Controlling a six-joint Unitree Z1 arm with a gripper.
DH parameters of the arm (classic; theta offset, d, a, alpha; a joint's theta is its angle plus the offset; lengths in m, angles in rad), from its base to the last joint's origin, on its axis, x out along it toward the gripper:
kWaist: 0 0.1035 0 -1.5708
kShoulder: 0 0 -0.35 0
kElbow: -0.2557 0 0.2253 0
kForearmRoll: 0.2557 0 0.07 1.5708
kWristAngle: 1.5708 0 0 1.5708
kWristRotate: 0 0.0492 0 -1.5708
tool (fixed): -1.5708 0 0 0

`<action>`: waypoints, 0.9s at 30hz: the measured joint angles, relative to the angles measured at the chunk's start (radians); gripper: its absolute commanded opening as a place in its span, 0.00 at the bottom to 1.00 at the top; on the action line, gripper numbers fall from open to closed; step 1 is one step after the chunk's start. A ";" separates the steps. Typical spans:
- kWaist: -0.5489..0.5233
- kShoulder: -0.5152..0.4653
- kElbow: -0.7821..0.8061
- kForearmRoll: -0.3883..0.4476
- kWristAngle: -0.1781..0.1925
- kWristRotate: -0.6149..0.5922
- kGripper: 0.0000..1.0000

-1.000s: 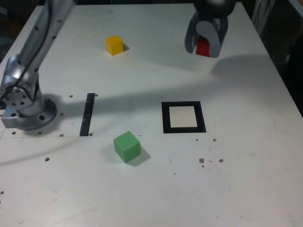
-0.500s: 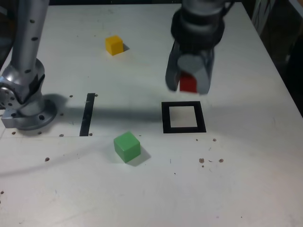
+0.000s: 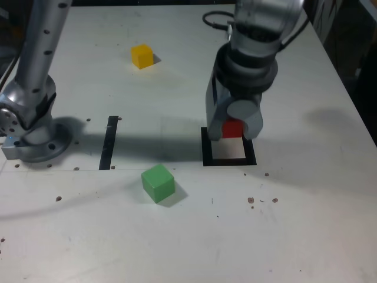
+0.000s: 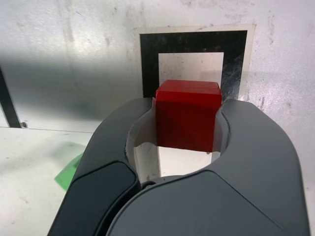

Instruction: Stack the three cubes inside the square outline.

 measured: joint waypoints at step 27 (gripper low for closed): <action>0.000 0.047 0.047 -0.080 0.028 0.001 0.39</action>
